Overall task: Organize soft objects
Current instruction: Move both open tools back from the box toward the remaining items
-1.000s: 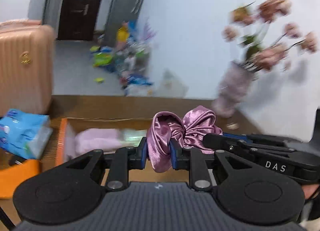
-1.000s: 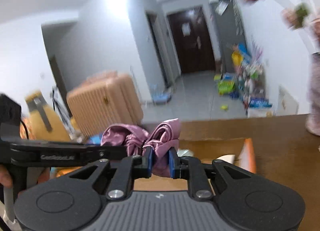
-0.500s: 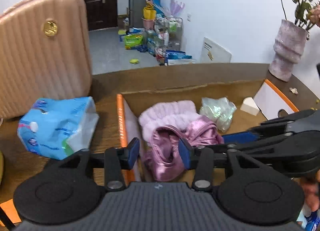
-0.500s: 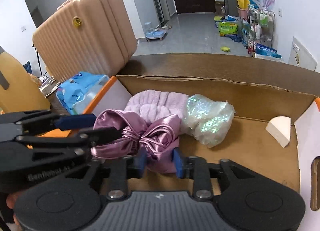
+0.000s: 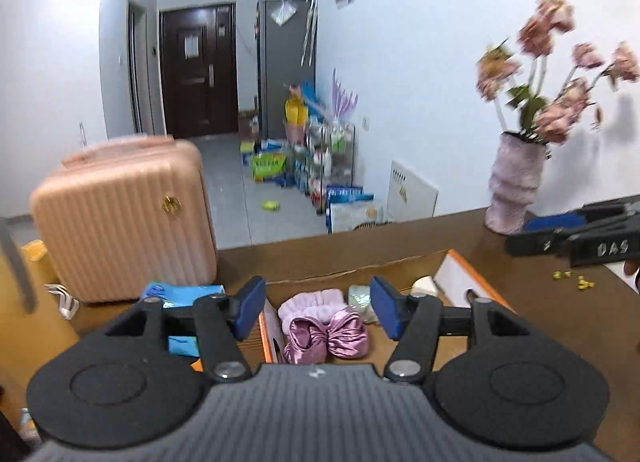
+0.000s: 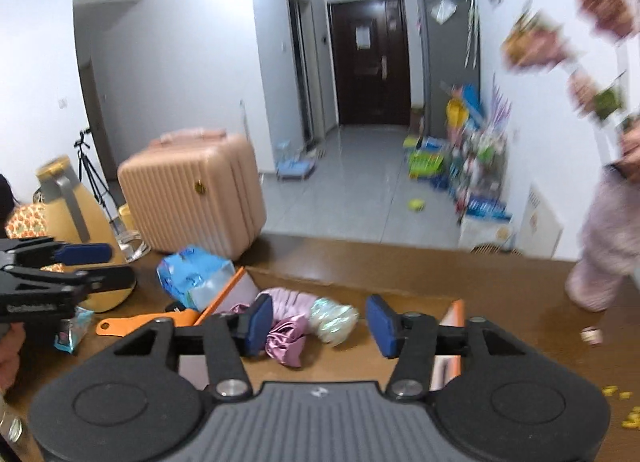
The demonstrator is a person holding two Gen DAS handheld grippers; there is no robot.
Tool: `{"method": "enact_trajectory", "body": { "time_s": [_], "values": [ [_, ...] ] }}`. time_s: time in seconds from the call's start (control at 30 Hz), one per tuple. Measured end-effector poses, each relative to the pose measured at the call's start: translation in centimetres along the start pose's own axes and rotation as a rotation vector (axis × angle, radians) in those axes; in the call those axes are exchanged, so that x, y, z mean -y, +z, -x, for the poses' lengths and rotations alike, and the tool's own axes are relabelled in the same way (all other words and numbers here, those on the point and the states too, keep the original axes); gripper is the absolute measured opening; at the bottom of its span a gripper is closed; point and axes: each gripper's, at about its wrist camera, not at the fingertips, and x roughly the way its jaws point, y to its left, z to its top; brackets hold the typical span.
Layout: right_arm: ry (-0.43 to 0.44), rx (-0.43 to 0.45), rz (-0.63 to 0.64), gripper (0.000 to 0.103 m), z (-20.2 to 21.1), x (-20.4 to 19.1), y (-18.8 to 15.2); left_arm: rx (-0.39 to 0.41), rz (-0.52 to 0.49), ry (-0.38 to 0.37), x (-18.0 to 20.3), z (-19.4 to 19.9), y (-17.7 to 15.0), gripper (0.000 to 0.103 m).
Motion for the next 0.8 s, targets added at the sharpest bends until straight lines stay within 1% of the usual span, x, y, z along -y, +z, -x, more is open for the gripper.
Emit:
{"method": "enact_trajectory", "body": {
  "time_s": [0.07,0.17,0.27,0.33,0.4,0.53,0.63,0.7,0.8],
  "values": [
    [-0.01,0.031,0.008,0.055,3.5,0.3,-0.4,0.032,-0.014,0.002,0.9,3.0,0.0,0.063],
    [-0.014,0.064,0.017,0.058,7.5,0.6,-1.5,0.071,-0.016,-0.004,2.0,7.3,-0.7,0.068],
    [-0.004,0.114,0.028,0.062,11.5,0.4,-3.6,0.114,0.003,-0.009,3.0,11.4,-2.6,0.071],
    [0.012,0.145,0.042,0.066,13.7,0.2,-5.5,0.145,0.003,-0.019,3.9,13.9,-4.5,0.072],
    [0.023,0.169,0.057,0.074,15.9,-0.1,-7.8,0.175,-0.006,-0.012,5.0,15.8,-6.6,0.074],
    [0.039,0.216,0.098,0.076,19.2,-1.7,-12.5,0.226,0.0,-0.001,7.3,19.6,-11.4,0.077],
    [0.066,0.253,0.109,0.081,21.2,-3.0,-16.0,0.252,0.003,0.026,9.3,21.5,-15.4,0.079],
    [0.077,0.271,0.11,0.083,22.0,-3.9,-18.5,0.256,0.019,0.026,10.2,22.4,-17.8,0.083],
    [0.073,0.273,0.117,0.086,22.7,-5.1,-22.6,0.22,0.091,0.015,11.0,23.2,-21.8,0.083]
  ]
}}
